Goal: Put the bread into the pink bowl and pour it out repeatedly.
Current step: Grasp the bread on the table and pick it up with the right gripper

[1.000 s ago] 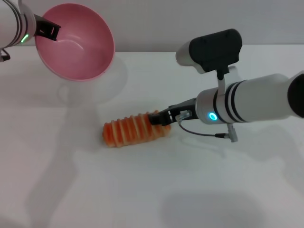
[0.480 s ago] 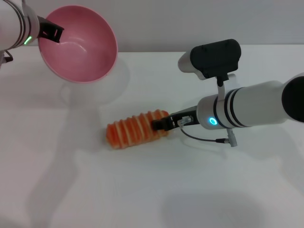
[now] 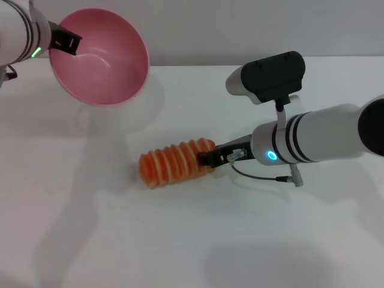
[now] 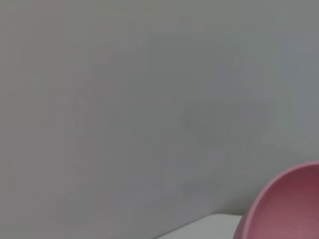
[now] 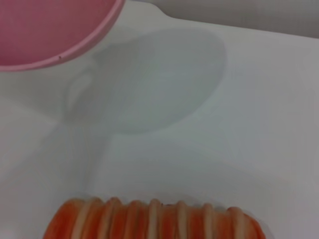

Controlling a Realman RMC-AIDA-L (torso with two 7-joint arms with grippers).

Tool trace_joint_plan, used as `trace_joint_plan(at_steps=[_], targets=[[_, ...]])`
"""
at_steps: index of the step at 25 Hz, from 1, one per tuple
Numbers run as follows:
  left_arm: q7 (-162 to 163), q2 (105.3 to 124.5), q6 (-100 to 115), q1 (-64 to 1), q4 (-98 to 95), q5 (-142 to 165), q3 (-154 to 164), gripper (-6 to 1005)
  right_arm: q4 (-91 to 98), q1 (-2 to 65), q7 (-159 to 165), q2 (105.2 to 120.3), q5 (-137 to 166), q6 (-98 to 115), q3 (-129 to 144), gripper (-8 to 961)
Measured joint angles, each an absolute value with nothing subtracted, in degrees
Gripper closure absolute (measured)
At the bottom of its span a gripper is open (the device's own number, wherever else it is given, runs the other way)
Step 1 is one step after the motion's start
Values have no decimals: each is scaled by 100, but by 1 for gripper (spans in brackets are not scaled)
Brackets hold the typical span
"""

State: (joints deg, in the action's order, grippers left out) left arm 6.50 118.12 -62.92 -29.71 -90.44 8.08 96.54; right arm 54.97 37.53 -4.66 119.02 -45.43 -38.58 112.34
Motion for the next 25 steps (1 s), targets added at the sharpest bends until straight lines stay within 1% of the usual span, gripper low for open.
trace_joint_plan(at_steps=[4,10,16,21,25], targets=[[650,11812,-6292,-2965,-9043,803,9699,953,5783,3569,-466,11879,-4477,-3896,11202,547],[650,11816,-6283,-2961,-8967,789,9769,953,7032,2919,-412,11885,-3780,-4412,10839,584],[650,11815,-6270,-2994,-8839,697,9767,953,8420,2261,-393,11904,-3315,-5000,10578,736],[588,11812,-6221,-3039,-8713,566,9773,953,9050,2107,-325,11908,-3075,-5279,10497,956],[576,11815,-6222,-3066,-8677,553,9795,953,8988,2120,-262,11909,-3005,-5217,10481,954]])
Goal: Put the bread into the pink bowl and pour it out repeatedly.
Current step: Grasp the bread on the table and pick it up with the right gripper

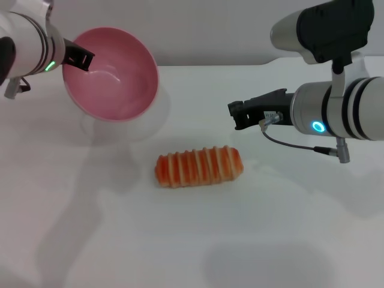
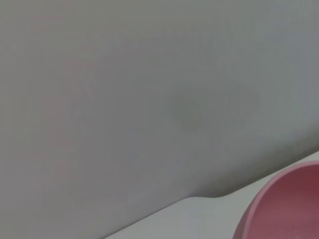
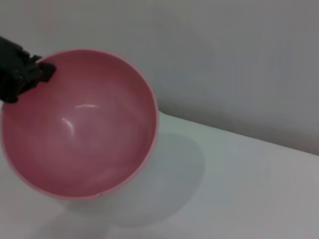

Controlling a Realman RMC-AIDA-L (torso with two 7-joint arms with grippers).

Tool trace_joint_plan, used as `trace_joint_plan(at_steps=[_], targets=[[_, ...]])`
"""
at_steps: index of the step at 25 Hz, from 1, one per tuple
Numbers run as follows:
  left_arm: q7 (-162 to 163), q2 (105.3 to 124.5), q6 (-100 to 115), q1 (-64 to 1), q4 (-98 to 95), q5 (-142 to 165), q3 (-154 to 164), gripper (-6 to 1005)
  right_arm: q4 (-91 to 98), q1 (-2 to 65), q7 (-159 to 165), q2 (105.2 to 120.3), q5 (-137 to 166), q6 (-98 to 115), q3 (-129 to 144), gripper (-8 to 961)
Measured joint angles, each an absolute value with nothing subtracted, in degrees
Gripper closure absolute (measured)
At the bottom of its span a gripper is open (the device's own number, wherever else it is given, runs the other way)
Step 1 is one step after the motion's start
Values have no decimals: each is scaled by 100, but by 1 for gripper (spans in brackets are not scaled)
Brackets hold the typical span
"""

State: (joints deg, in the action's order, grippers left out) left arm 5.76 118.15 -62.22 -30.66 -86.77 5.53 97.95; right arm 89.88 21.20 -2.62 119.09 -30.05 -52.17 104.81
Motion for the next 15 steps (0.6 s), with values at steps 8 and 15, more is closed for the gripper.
trace_joint_plan(at_steps=[8,15], targets=[[515,11820,-6225,-3186,-8589,533,9822,953,7782,2596,-732,11911,-3858,-4850,10552,912],[494,11817,-6244,-3234,-8520,504,9825,953,7332,2805,-769,11912,-4148,-4492,10699,747]])
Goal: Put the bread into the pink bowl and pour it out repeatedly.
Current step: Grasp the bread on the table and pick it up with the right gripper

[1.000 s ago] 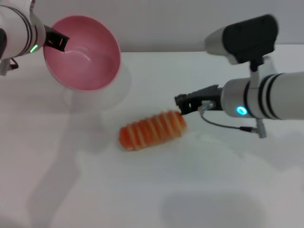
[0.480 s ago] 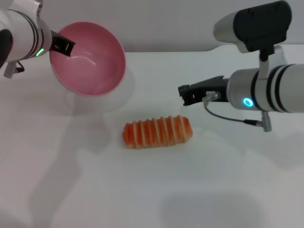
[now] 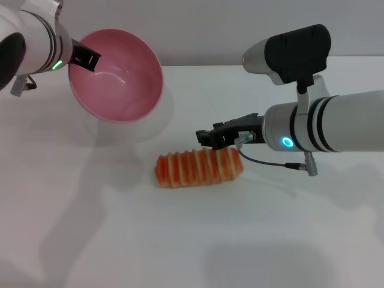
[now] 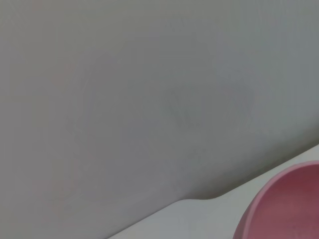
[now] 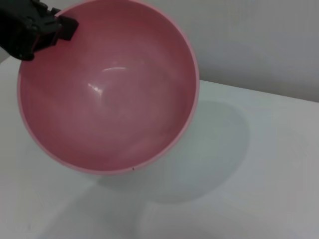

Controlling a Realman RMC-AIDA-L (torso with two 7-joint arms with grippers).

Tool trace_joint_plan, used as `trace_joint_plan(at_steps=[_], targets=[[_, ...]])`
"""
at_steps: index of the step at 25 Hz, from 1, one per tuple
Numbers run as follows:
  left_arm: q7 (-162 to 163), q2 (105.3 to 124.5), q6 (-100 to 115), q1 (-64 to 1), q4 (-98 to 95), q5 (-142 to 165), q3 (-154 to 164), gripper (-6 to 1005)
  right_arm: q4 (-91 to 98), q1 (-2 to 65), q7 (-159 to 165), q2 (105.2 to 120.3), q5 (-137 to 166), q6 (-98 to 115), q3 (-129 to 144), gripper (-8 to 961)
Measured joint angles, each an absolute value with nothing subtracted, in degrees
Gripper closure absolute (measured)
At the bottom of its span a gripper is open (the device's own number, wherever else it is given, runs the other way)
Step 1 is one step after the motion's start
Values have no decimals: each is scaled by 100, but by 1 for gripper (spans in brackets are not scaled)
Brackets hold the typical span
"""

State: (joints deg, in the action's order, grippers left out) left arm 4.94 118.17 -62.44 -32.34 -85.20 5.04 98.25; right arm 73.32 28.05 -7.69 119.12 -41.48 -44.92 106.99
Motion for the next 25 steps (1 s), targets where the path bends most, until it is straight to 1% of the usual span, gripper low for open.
trace_joint_plan(at_steps=[11,16,25], targets=[[492,11821,-6255,-3262,-8505,500,9873,953,6941,2857,-739,11922,-4219,-4350,10715,314],[492,11829,-6252,-3309,-8485,501,9901,953,6699,2877,-721,11927,-4301,-4258,10771,186],[492,11838,-6250,-3340,-8481,501,9920,953,6114,3114,-740,11929,-4562,-4003,10891,185]])
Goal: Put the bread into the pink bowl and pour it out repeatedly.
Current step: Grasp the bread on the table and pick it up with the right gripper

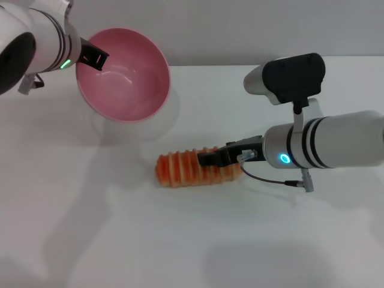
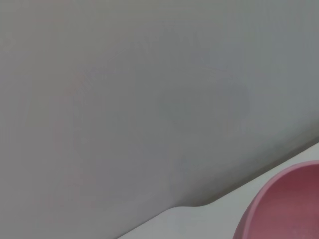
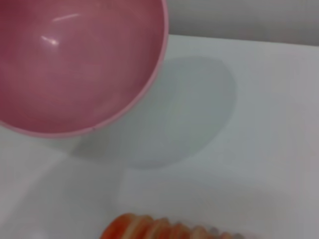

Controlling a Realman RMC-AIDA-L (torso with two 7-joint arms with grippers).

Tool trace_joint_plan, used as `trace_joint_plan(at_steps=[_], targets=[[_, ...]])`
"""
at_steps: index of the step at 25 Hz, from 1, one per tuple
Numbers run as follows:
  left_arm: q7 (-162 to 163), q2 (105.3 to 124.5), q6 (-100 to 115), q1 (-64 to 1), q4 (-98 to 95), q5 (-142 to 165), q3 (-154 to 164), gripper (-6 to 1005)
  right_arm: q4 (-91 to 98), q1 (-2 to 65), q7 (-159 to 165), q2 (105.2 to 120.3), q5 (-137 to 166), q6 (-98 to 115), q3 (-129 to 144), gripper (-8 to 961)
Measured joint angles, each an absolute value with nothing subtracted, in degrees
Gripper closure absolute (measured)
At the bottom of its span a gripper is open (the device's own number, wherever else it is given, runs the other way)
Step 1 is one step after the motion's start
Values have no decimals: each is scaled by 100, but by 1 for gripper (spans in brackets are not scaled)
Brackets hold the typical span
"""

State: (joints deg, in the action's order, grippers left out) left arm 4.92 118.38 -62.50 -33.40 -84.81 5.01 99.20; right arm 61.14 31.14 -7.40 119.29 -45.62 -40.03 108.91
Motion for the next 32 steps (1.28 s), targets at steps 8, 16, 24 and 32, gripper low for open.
trace_joint_plan(at_steps=[8,16,24,32], targets=[[492,11839,-6246,-3340,-8473,501,9940,953,5467,3467,-750,11935,-4863,-3781,11072,185],[492,11834,-6253,-3325,-8472,501,9940,953,5426,3512,-736,11918,-4902,-3840,11025,258],[492,11822,-6257,-3305,-8474,501,9939,953,5518,3449,-750,11902,-4833,-3865,11074,328],[492,11821,-6239,-3304,-8473,501,9939,953,5612,3396,-846,11897,-4824,-3938,11082,372]])
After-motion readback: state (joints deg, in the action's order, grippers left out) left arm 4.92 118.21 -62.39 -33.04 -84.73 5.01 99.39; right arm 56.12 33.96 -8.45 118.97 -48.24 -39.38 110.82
